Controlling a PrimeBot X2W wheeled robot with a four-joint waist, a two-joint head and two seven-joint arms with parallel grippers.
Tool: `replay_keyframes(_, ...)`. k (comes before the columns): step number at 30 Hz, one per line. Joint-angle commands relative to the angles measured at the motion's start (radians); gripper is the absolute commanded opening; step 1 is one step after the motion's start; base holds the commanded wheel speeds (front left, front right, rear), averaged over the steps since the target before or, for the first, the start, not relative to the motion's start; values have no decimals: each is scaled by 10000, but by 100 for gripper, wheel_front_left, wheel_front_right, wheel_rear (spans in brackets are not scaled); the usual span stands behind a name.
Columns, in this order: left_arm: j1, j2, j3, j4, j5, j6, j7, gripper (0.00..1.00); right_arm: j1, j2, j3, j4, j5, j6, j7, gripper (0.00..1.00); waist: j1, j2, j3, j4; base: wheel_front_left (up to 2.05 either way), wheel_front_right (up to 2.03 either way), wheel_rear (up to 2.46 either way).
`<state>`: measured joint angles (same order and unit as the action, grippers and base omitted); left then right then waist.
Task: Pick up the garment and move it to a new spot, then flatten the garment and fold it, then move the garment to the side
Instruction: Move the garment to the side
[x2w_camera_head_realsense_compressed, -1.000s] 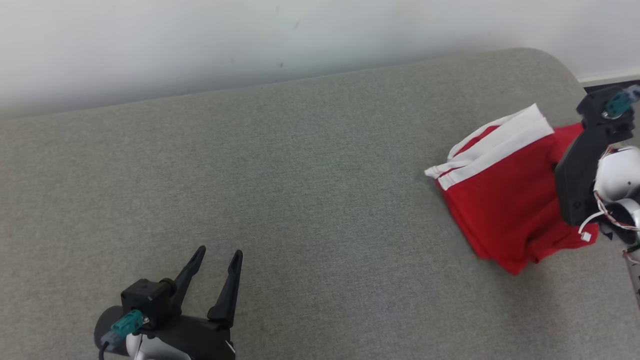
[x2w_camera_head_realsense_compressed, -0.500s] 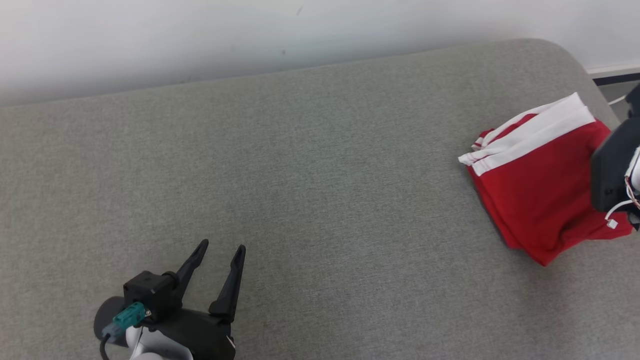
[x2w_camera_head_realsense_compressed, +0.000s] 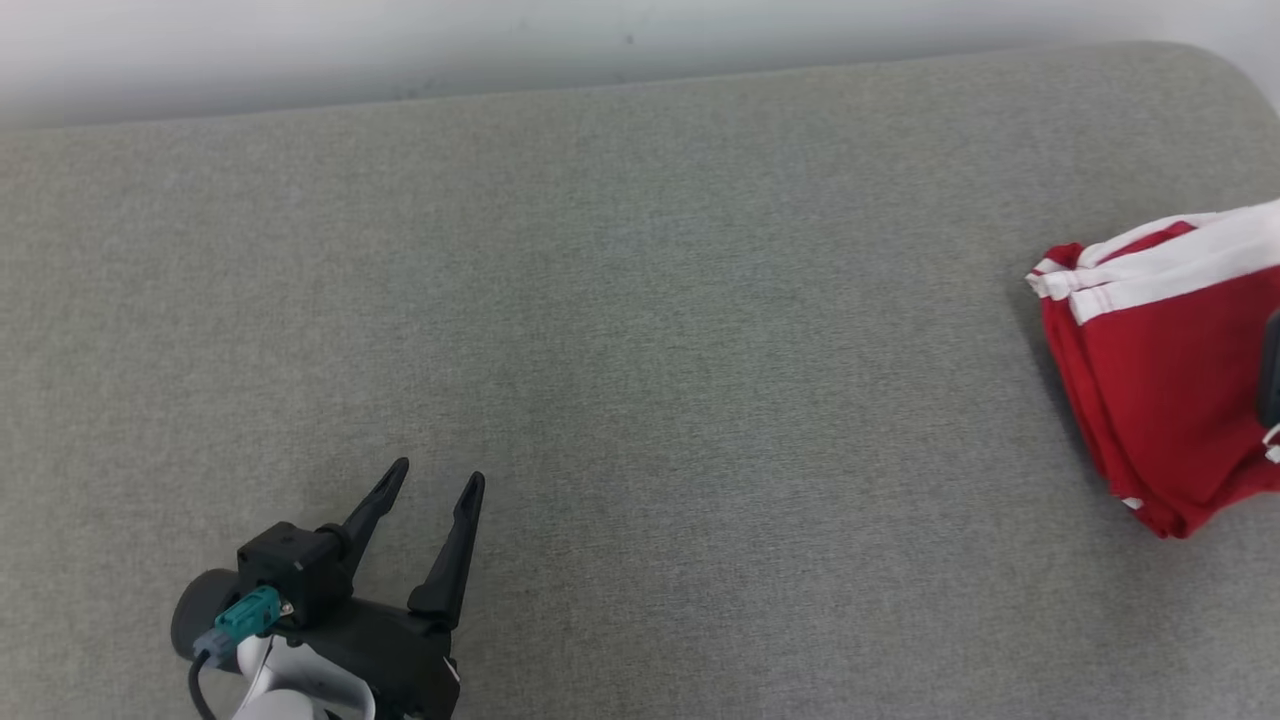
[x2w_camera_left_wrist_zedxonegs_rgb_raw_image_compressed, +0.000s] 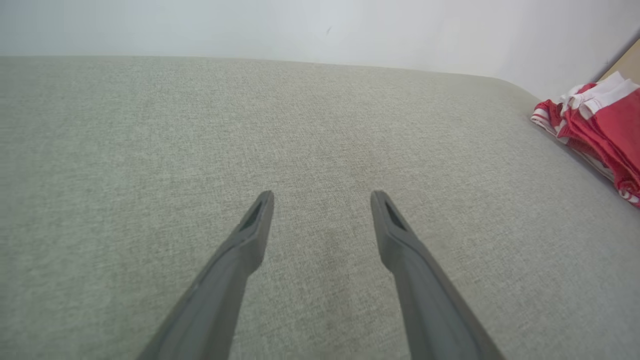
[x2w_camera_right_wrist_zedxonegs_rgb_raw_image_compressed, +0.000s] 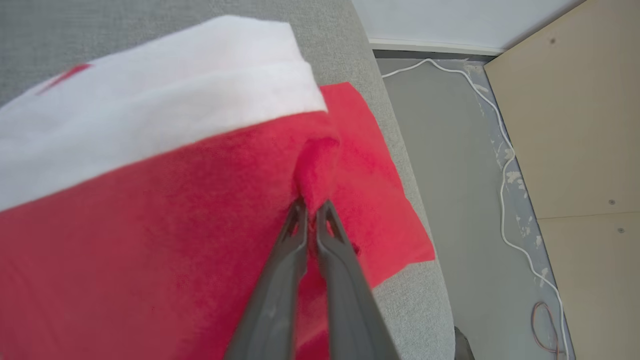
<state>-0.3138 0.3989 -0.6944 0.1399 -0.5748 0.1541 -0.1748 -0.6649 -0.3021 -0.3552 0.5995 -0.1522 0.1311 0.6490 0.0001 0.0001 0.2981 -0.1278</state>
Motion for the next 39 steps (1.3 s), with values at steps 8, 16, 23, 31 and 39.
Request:
replay_keyframes(8,-134,125,-10,-85,121,103,-28,100,-363,117,-614,805,-942,-12,-959,100,-1,-1,76,205,0,0,0)
replay_keyframes(16,28,-10,36,9,222,296,-383,100,-435,338,-312,998,-388,-12,-2591,100,-1,-1,-602,46,0,0,0)
replay_keyframes(23,161,-143,350,63,369,671,-714,100,152,509,418,722,659,-12,-4253,100,-1,-1,-1316,-39,0,0,0)
replay_keyframes(31,492,-475,1242,138,356,1095,-917,100,1295,462,2113,-125,2606,-12,-6097,100,-1,-1,-2316,13,0,0,0)
replay_keyframes(39,1188,-1236,2736,-28,-382,779,-914,100,2662,873,2417,-1384,4387,-12,-7444,100,-1,-1,-3100,506,0,0,0)
